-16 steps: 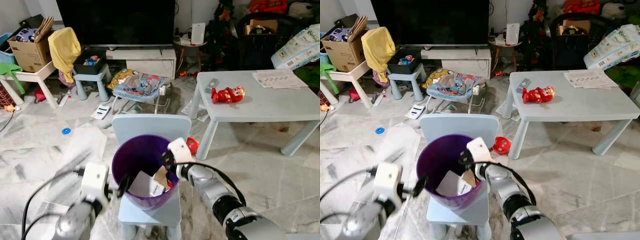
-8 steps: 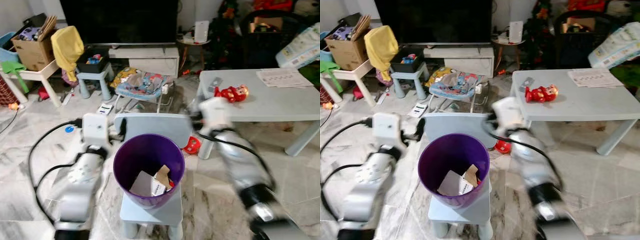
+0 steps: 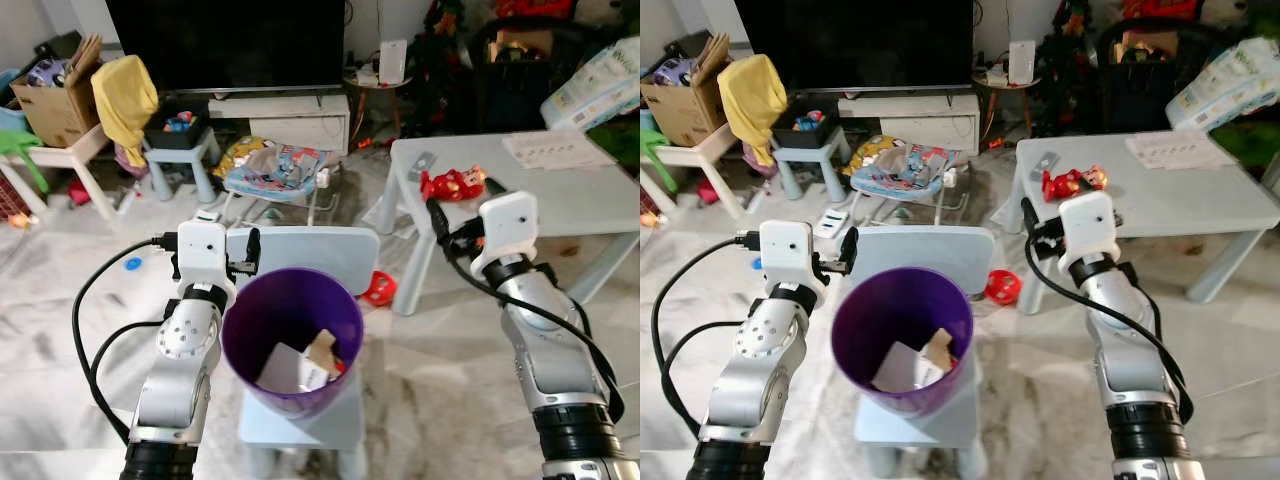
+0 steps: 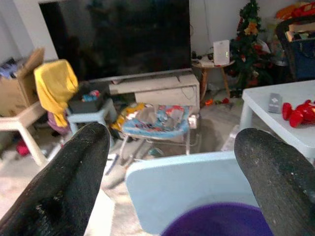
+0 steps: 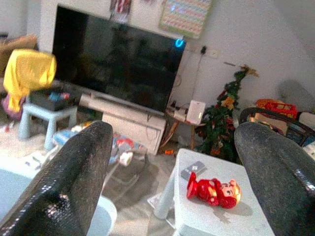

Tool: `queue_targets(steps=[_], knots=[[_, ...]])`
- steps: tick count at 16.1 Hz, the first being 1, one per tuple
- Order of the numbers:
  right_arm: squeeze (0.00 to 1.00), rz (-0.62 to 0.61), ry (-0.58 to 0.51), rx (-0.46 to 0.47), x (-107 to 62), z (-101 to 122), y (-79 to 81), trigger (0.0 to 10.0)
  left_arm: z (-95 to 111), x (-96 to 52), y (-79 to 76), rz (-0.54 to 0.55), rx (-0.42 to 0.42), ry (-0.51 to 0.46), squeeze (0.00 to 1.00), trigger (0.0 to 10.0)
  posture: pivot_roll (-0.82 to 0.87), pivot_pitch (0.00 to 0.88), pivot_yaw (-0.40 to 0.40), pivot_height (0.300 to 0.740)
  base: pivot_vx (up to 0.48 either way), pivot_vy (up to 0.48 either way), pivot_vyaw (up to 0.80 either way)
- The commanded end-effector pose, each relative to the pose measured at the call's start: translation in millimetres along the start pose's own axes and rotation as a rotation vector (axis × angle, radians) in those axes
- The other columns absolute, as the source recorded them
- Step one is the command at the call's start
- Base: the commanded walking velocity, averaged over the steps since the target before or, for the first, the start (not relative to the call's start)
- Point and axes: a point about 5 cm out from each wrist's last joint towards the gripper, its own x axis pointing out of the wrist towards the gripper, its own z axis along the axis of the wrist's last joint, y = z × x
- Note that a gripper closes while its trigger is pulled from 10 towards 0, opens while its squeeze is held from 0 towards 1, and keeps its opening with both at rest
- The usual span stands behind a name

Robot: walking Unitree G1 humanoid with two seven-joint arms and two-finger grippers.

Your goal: Picking trash to rubbish bin

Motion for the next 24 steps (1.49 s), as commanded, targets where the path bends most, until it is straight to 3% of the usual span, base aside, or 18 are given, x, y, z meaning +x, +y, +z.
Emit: queue_targets(steps=[1, 5, 9, 10, 11, 16, 24], knots=[[1.00, -0.023, -0.007, 0.013, -2.4, 4.5, 1.8, 10.0, 1.5, 1.8, 2.7, 0.019, 0.010, -0.009, 0.00, 10.0, -0.03, 0.000, 0.087, 0.740, 0.000, 0.000, 0.00], [1.00, -0.101, -0.006, 0.073, -7.4, 3.4, 18.4, 10.0, 16.4, 14.7, 2.7, -0.061, 0.060, -0.048, 0.00, 10.0, -0.03, 0.000, 0.179, 0.740, 0.000, 0.000, 0.00], [1.00, -0.111, -0.002, 0.079, -7.4, 6.7, 25.2, 10.0, 25.2, 29.8, 10.7, -0.029, 0.068, -0.065, 0.00, 10.0, -0.04, 0.000, 0.212, 0.740, 0.000, 0.000, 0.00], [0.72, -0.115, 0.003, 0.085, -7.8, 6.0, 27.7, 10.0, 25.9, 30.0, 10.2, -0.030, 0.076, -0.070, 0.00, 10.0, -0.03, 0.000, 0.212, 0.740, 0.000, 0.000, 0.00], [0.04, -0.116, 0.005, 0.087, -7.8, 5.7, 28.8, 10.0, 25.5, 29.6, 9.9, -0.031, 0.078, -0.070, 0.00, 10.0, -0.03, 0.000, 0.211, 0.740, 0.000, 0.000, 0.00], [0.00, -0.090, 0.003, 0.100, -0.9, 10.8, 35.5, 10.0, 25.2, 28.7, 15.8, 0.020, 0.051, -0.070, 0.00, 10.0, 0.00, 0.000, 0.173, 0.740, 0.000, 0.000, 0.00], [0.00, 0.058, -0.007, 0.111, 21.5, 22.0, 43.6, 10.0, 21.3, 23.3, 10.2, 0.128, -0.075, -0.086, 0.00, 10.0, 0.06, 0.000, -0.020, 0.740, 0.000, 0.000, 0.00]])
